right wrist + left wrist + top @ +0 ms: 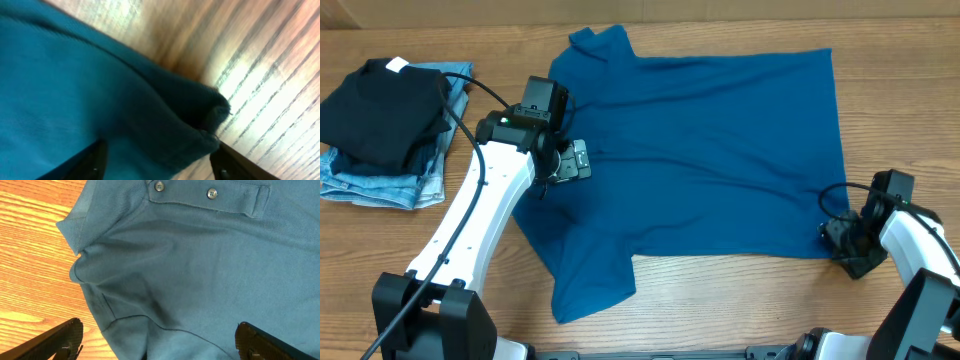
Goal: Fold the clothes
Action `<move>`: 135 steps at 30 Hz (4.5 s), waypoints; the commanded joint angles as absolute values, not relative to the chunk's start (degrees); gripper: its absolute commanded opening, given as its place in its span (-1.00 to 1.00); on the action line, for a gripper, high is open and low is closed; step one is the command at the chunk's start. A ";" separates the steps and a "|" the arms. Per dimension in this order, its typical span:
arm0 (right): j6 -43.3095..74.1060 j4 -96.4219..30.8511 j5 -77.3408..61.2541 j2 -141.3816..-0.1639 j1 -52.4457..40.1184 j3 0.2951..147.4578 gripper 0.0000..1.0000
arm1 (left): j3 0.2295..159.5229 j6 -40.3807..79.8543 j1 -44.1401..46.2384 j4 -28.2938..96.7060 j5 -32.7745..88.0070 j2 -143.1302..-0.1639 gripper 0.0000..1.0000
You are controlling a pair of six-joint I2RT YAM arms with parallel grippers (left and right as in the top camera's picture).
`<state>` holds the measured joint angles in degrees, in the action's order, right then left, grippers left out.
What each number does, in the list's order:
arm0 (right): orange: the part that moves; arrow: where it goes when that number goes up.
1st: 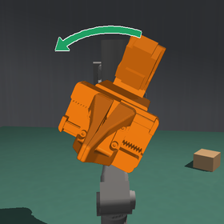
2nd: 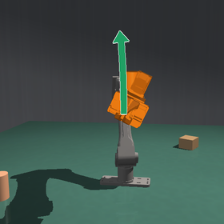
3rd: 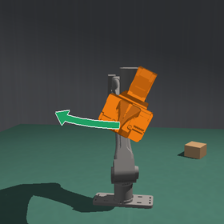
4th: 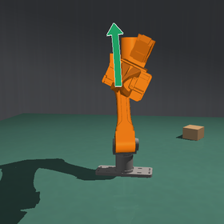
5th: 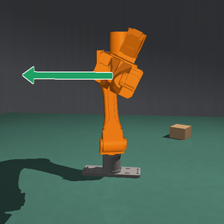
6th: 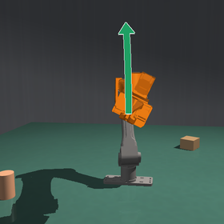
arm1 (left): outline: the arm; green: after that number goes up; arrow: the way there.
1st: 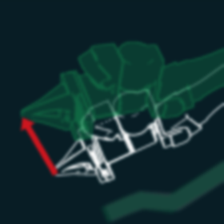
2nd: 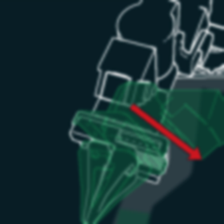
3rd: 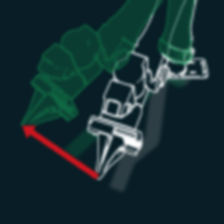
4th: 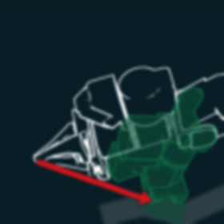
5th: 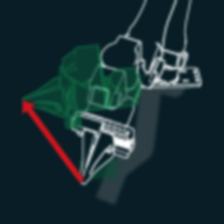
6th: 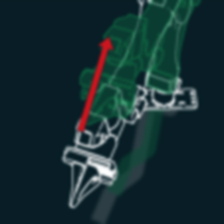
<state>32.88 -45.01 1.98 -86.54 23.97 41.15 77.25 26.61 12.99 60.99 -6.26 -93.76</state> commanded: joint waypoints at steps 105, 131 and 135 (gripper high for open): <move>31.48 -55.27 -0.05 -86.74 24.12 45.76 -0.92 | 56.90 25.98 17.28 68.60 8.60 -92.49 -0.92; 31.53 -60.47 -1.50 -86.80 24.08 61.91 -0.92 | 68.86 26.22 4.12 65.58 9.06 -92.49 -0.92; 31.53 -57.41 -3.01 -86.80 23.49 61.91 -0.92 | 68.86 27.11 4.12 63.64 9.06 -92.49 -0.92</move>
<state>31.48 -59.11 -2.44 -86.54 23.99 60.40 67.35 25.58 4.45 64.49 8.71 -92.27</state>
